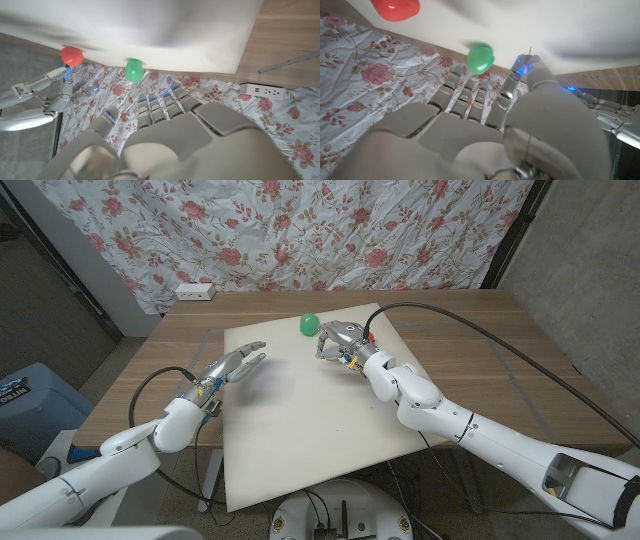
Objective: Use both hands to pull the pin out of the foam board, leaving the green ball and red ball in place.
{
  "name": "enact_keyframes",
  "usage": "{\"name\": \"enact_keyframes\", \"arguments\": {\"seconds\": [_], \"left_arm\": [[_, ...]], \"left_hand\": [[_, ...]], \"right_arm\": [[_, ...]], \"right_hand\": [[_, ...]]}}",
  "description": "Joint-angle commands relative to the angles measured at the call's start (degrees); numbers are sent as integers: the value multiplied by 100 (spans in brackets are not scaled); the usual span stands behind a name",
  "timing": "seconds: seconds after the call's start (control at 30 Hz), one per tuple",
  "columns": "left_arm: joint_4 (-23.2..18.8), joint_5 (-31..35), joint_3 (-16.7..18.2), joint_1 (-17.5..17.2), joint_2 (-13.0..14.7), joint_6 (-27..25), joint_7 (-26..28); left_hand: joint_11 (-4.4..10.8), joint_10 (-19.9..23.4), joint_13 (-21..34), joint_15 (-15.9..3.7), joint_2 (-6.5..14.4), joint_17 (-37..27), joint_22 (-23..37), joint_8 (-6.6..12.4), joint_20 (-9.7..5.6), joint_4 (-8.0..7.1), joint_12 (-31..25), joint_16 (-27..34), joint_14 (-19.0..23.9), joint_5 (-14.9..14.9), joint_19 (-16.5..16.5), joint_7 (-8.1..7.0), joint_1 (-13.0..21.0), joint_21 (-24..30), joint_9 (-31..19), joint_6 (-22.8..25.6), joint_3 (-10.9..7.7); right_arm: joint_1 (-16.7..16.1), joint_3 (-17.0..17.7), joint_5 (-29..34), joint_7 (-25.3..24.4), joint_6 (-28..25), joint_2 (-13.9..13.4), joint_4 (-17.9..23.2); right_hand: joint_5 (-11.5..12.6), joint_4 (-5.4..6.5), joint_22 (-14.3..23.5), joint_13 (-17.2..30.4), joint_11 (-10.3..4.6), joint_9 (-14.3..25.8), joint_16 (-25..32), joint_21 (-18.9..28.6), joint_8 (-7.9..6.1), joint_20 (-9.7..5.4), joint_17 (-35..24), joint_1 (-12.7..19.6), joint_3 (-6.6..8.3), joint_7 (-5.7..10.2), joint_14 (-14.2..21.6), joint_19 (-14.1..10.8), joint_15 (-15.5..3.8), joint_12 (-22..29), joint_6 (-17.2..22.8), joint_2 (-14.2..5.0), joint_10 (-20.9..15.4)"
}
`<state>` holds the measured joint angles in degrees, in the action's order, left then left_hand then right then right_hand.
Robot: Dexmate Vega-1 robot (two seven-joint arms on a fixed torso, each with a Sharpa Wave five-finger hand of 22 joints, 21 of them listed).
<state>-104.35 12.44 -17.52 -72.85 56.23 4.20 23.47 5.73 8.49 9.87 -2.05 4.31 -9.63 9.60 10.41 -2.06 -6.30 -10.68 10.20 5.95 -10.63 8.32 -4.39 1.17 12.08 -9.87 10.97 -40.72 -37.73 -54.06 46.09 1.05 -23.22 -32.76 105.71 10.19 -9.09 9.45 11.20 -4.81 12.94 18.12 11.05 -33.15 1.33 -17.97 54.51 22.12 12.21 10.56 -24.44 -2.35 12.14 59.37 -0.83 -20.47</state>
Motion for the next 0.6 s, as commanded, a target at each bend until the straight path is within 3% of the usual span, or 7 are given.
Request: {"name": "enact_keyframes", "arguments": {"seconds": [0.03, 0.6], "left_arm": [[178, -365, 62, 72, -434, 141, 171], [502, -1116, 161, 200, -1036, 502, 276]], "left_hand": [[-18, 31, 12, -459, 466, 0, 6, 24, -528, 10, -39, -7, 14, -40, 65, 28, 40, -15, -10, 47, -50], [-19, 56, 11, -429, 464, 1, 7, 30, -498, 39, -39, -11, 15, -37, 84, 77, 47, -40, -10, 99, -90]], "right_arm": [[0, 8, 403, 327, -51, -126, 112], [135, -69, 1024, 764, 55, -170, -20]], "right_hand": [[42, -4, 31, 18, -12, 10, 43, -3, 18, 11, -8, 18, 4, 71, 15, -9, -26, -10, 40, 27, -35], [52, -20, 31, 18, -16, 5, 42, -8, 43, 4, -11, 57, 6, 75, 19, 9, -54, -19, 23, 35, -28]]}}
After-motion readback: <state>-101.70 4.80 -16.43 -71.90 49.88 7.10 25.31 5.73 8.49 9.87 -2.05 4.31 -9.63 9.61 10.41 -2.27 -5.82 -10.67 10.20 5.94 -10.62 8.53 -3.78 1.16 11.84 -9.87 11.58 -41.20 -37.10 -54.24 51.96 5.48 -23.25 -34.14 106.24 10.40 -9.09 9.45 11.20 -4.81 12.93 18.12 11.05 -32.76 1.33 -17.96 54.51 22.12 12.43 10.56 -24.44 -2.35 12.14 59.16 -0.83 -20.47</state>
